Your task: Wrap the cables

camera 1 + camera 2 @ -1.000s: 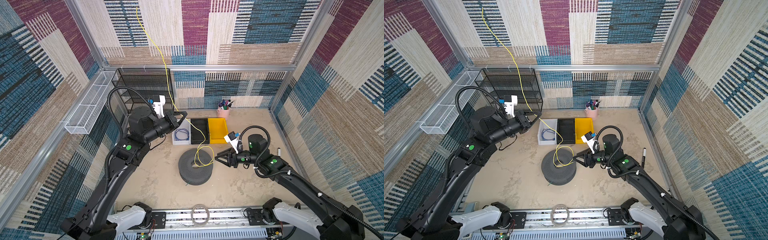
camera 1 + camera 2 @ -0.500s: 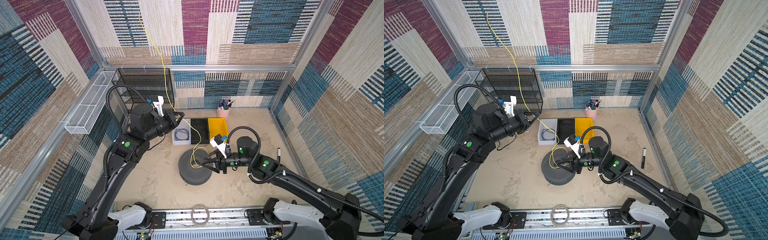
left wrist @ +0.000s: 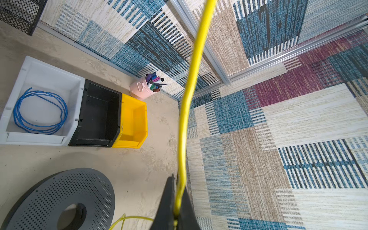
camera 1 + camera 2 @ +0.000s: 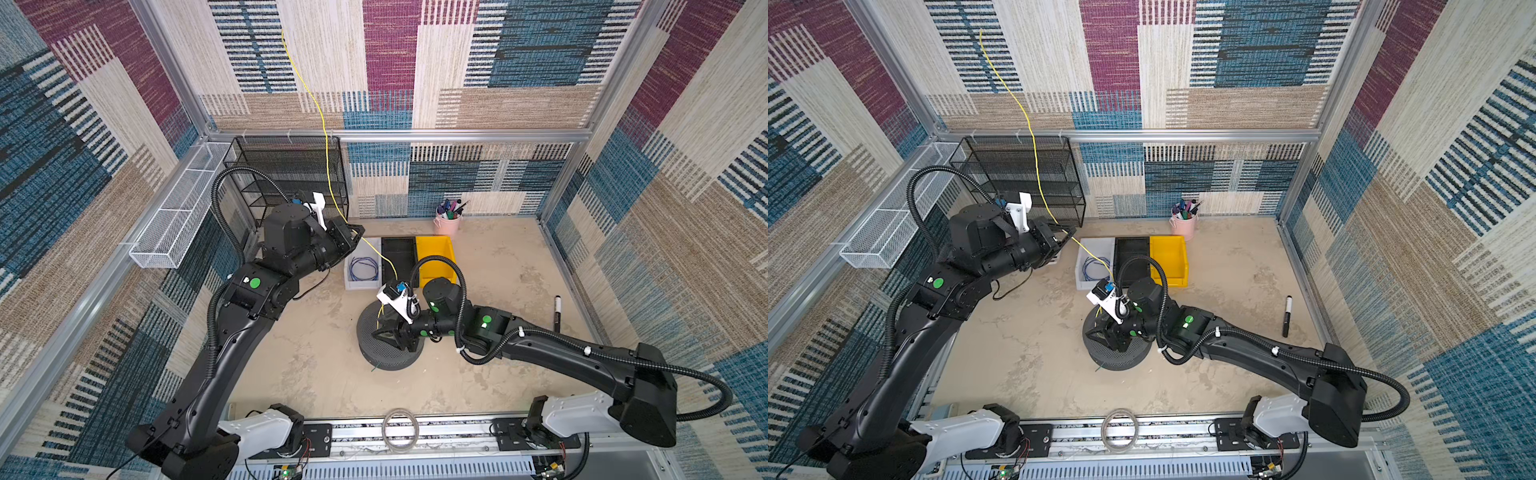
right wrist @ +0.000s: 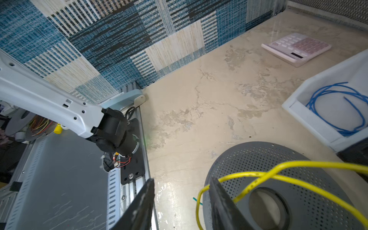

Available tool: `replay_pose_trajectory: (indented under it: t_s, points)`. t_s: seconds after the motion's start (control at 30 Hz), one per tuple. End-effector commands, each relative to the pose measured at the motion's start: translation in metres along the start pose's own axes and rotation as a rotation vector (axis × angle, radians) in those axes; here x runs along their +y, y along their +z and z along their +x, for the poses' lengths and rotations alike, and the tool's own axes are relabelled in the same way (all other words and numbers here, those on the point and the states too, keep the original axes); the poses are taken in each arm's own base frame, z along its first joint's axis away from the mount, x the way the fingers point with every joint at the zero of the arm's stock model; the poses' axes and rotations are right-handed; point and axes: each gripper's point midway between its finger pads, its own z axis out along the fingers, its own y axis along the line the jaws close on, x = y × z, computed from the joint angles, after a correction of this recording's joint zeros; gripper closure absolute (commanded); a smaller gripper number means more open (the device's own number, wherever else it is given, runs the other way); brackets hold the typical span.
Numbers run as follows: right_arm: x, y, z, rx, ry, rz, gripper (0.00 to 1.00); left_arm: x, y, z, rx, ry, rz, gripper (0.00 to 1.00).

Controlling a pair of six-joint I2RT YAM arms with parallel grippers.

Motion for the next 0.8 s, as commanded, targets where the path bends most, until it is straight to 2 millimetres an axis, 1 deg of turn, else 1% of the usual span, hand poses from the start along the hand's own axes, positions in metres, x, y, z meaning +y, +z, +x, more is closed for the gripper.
replay_pose_trajectory:
  t_s: [0.0,0.1,0.23,0.47,0.57,0.63,0.67,0.77]
  points:
    - [-0.013,0.002,0.007,0.016,-0.010,0.072,0.55,-0.003,-0.004,-0.004,-0.017,0.019,0.004,1.00]
    - [-0.018,0.003,0.017,0.029,0.003,0.090,0.56,-0.004,-0.003,-0.004,-0.016,0.018,0.009,1.00]
    - [-0.021,0.004,0.024,0.037,0.004,0.100,0.56,-0.006,-0.003,-0.005,-0.018,0.014,0.018,1.00]
    - [-0.027,0.012,0.022,0.028,-0.017,0.118,0.55,-0.009,-0.002,-0.004,-0.011,0.014,0.031,1.00]
    - [-0.029,0.020,0.024,0.033,-0.028,0.110,0.55,-0.009,-0.001,-0.005,-0.010,0.014,0.032,1.00]
    - [-0.027,0.026,0.026,0.041,-0.026,0.089,0.58,-0.010,-0.002,-0.005,-0.012,0.017,0.032,1.00]
    - [-0.026,0.028,0.027,0.045,-0.018,0.076,0.61,-0.010,-0.001,-0.005,-0.010,0.019,0.032,1.00]
    - [-0.023,0.024,0.027,0.033,-0.005,0.063,0.75,-0.008,-0.004,-0.007,-0.019,0.033,0.016,1.00]
